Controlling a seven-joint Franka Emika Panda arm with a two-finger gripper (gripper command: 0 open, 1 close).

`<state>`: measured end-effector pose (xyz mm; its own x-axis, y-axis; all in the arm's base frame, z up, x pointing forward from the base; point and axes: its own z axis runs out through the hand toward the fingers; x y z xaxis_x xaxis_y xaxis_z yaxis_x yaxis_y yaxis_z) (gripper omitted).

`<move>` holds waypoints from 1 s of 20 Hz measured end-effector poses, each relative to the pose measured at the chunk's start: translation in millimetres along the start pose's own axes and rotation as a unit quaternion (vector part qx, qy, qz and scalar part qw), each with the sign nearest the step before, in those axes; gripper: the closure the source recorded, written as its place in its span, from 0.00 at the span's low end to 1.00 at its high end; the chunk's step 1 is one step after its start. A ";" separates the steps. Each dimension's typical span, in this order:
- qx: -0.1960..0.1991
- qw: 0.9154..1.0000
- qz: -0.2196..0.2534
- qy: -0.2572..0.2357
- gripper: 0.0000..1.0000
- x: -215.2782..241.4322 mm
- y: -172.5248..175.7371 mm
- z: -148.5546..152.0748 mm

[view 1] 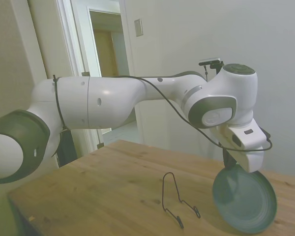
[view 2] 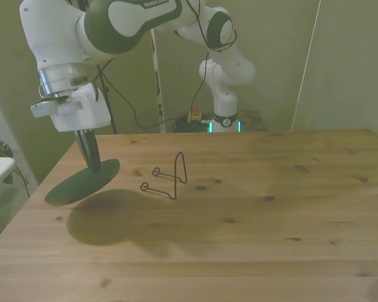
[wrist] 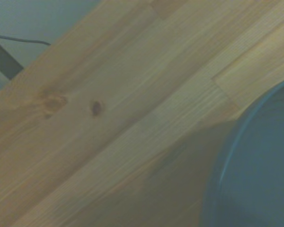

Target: Unload the plate

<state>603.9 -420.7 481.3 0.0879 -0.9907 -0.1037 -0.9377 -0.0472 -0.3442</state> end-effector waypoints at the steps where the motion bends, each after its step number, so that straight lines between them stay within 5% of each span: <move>1: -0.003 1.000 0.002 0.006 1.00 4.1 5.0 5.3; 17: -0.062 0.998 0.027 0.001 1.00 60.1 87.3 88.0; 18: -0.063 0.998 0.026 0.000 0.00 60.2 87.7 89.6; 20: -0.061 0.998 0.024 0.001 0.00 60.4 86.4 86.3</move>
<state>557.3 -473.6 364.7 0.0413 -0.9925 -0.1153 -0.9746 -0.0146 -0.2235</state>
